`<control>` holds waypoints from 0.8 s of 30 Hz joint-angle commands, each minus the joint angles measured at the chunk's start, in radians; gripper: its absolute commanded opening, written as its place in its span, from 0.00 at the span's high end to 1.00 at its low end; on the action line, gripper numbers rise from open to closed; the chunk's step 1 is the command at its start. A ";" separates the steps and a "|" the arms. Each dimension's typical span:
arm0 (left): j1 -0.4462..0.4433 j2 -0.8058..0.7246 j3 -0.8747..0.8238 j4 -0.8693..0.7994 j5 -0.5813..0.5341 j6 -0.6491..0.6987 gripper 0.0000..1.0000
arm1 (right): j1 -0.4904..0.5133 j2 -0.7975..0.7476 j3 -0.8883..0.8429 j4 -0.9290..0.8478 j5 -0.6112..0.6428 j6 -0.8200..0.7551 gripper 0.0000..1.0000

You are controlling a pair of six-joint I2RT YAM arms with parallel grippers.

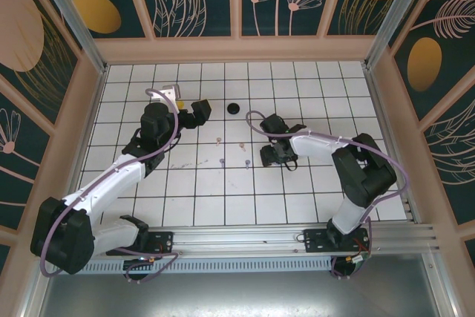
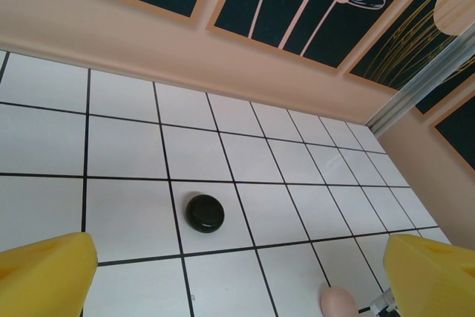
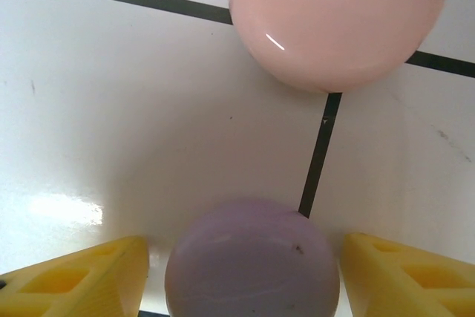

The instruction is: Insert the wireless bluetooth earbuds into the charging case

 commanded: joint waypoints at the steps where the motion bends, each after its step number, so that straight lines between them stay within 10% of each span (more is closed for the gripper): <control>1: -0.008 0.010 0.030 0.037 0.021 0.022 0.02 | 0.006 0.030 0.027 -0.028 0.023 -0.021 0.34; 24: -0.010 0.019 0.035 0.036 0.079 0.054 0.01 | -0.012 0.024 0.009 -0.029 -0.029 -0.007 0.65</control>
